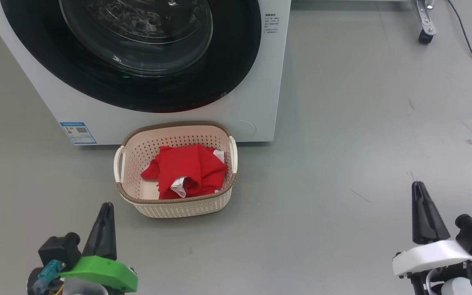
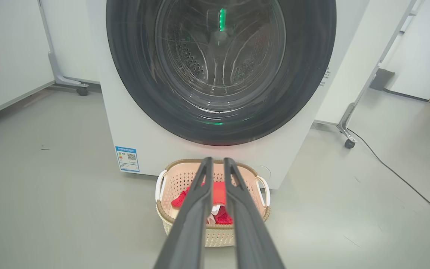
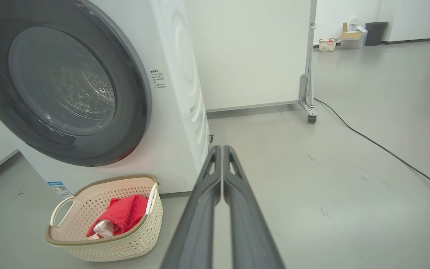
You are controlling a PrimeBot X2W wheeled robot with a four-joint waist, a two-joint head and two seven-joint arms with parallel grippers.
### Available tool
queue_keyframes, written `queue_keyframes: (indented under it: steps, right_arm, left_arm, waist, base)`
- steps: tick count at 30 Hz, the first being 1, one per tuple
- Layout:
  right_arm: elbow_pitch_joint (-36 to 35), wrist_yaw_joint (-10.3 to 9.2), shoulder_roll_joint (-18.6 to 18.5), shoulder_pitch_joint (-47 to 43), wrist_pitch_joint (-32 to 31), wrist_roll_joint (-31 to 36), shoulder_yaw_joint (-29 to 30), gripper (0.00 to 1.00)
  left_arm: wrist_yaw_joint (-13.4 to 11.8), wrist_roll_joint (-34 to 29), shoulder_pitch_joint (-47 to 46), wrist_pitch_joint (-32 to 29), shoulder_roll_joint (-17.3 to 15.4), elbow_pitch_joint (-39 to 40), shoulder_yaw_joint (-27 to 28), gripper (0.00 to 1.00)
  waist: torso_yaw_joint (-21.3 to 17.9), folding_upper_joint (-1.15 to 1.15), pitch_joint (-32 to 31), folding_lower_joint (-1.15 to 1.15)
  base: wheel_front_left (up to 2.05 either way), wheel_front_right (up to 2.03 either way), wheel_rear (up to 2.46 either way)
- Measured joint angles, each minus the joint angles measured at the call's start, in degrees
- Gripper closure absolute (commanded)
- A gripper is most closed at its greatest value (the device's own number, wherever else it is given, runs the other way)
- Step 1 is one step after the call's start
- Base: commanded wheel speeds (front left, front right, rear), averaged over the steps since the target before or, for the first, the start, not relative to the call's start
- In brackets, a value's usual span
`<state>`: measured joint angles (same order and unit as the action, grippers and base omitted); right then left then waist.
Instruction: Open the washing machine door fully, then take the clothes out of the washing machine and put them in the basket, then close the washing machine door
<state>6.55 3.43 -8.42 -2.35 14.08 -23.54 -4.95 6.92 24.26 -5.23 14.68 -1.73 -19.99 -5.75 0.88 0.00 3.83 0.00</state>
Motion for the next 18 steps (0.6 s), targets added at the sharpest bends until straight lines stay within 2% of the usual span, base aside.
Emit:
queue_keyframes:
  steps: [5,18]
  right_arm:
    - [1.4,0.01,1.1,-1.0,-0.2,-0.9,-0.3,1.00]
    - [1.8,0.04,1.5,-1.0,-2.4,-10.6,0.8,1.00]
  left_arm:
    - [0.0,0.6,1.2,-0.1,0.5,-1.2,-0.1,1.00]
    - [0.0,10.6,1.2,-2.5,0.5,-0.2,0.5,1.00]
  waist:
    - [0.0,0.00,0.0,0.00]
    - [-0.2,0.00,-0.6,0.00]
  base:
    - [0.00,0.00,0.00]
    - [0.00,0.00,0.00]
